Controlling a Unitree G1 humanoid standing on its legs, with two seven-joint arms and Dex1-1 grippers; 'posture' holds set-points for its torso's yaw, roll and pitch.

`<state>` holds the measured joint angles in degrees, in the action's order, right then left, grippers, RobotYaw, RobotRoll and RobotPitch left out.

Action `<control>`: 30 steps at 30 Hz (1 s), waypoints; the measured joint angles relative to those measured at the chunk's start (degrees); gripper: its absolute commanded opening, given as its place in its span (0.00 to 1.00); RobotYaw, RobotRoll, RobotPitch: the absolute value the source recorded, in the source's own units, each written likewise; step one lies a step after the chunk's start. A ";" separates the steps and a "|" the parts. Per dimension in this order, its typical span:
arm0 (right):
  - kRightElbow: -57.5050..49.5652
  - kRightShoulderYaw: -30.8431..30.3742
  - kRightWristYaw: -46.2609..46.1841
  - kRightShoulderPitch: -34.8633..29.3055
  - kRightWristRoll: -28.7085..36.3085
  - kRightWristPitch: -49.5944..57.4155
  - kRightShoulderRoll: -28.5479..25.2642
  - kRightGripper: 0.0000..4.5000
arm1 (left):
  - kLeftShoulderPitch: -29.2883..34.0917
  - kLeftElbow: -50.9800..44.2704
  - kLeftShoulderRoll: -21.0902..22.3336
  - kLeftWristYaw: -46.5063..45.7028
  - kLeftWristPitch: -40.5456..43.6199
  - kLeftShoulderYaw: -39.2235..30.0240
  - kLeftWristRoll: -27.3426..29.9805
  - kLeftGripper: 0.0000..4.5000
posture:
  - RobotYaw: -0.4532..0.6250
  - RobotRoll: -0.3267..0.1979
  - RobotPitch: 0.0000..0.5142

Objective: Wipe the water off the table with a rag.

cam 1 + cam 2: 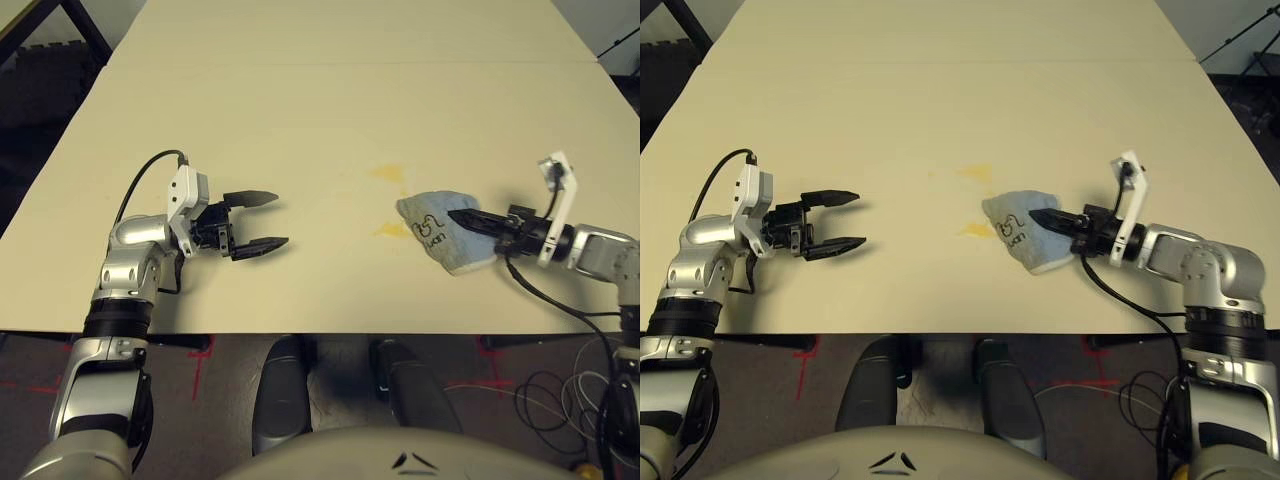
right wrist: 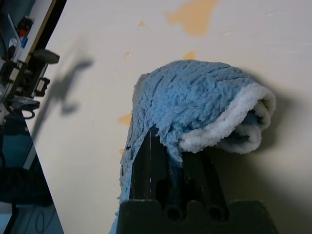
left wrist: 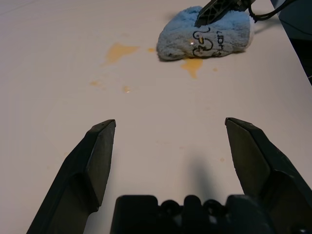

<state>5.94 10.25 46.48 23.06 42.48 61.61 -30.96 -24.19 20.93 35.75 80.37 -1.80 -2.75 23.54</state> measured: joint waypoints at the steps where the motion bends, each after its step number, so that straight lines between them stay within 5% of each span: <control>1: 0.00 -0.90 -0.31 0.71 -0.43 -0.07 1.05 0.00 | 0.08 -0.05 0.01 -0.01 0.00 0.00 0.00 1.00 | 0.53 0.62 0.41; 15: 0.12 -11.00 -3.74 7.89 -6.15 -0.74 15.59 0.00 | 0.32 -1.30 0.25 -0.47 0.05 0.08 -0.01 1.00 | 0.55 0.62 0.43; 21: -1.51 -11.89 -1.93 6.70 -6.06 -0.78 12.31 0.00 | 0.17 -1.29 0.25 -0.61 -0.02 0.47 -0.04 1.00 | 0.54 0.62 0.42; 30: -4.32 -9.22 2.90 1.44 -3.15 1.24 -1.12 0.00 | -0.31 0.51 0.38 -0.59 -1.09 0.62 -0.41 1.00 | 0.52 0.62 0.42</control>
<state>1.62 1.03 49.39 24.49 39.33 62.85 -32.08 -24.50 21.44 36.13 79.78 -2.89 -2.12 23.13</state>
